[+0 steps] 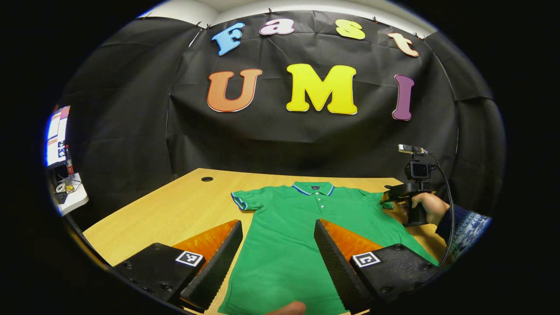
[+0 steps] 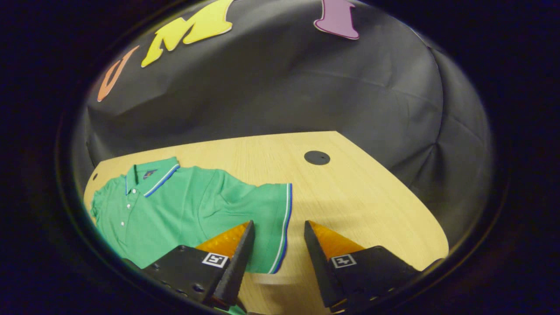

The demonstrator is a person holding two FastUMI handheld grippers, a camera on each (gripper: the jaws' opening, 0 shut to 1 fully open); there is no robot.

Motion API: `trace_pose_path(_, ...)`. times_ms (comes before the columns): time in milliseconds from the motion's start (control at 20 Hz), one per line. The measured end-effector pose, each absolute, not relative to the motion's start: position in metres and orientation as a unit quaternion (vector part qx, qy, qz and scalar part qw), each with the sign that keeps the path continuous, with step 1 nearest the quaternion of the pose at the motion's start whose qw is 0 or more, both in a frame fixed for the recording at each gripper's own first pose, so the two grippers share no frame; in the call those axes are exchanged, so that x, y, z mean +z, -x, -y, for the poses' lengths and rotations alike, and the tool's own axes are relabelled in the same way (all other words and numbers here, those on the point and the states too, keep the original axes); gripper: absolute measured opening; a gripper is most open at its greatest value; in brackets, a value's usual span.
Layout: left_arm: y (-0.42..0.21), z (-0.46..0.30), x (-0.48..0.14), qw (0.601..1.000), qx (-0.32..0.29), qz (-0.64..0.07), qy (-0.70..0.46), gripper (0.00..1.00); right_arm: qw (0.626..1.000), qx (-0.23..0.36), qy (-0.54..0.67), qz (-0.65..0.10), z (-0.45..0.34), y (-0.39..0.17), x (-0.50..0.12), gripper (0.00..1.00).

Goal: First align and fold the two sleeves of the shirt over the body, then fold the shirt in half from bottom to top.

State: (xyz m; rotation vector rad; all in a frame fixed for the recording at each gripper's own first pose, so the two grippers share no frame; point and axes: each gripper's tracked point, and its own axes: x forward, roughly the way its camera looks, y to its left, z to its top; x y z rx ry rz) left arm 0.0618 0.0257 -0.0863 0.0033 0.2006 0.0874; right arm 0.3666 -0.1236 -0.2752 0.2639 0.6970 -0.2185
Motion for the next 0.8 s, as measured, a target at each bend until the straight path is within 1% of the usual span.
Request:
trace_pose_path(50,-0.061,-0.026,-0.086,0.994,0.045,-0.100,-0.002,1.00,0.925,-0.109,-0.139,-0.337,0.123,-0.369,-0.277,0.63)
trace_pose_path(100,-0.061,-0.027,-0.085,0.994,0.046,-0.099,-0.003,1.00,0.924,-0.113,-0.144,-0.335,0.124,-0.372,-0.277,0.59)
trace_pose_path(150,-0.059,-0.026,-0.084,0.994,0.046,-0.098,-0.005,1.00,0.924,-0.116,-0.146,-0.334,0.124,-0.374,-0.277,0.46)
trace_pose_path(200,-0.059,-0.026,-0.083,0.994,0.046,-0.097,-0.006,1.00,0.925,-0.112,-0.149,-0.332,0.120,-0.377,-0.277,0.39)
trace_pose_path(350,-0.059,-0.029,-0.080,0.994,0.048,-0.094,-0.005,1.00,0.927,-0.108,-0.129,-0.334,0.116,-0.379,-0.276,0.07)
trace_pose_path(400,-0.059,-0.030,-0.081,0.994,0.049,-0.094,-0.004,1.00,0.931,-0.107,-0.114,-0.331,0.116,-0.380,-0.276,0.07)
trace_pose_path(450,-0.060,-0.032,-0.081,0.994,0.050,-0.096,-0.003,1.00,0.931,-0.109,-0.105,-0.332,0.116,-0.381,-0.274,0.01)
trace_pose_path(600,-0.060,-0.034,-0.081,0.994,0.049,-0.097,0.009,1.00,0.934,-0.114,-0.074,-0.332,0.114,-0.380,-0.265,0.00)
trace_pose_path(800,-0.058,-0.041,-0.075,0.995,0.053,-0.090,0.001,1.00,0.945,-0.114,-0.038,-0.303,0.111,-0.382,-0.232,0.00)
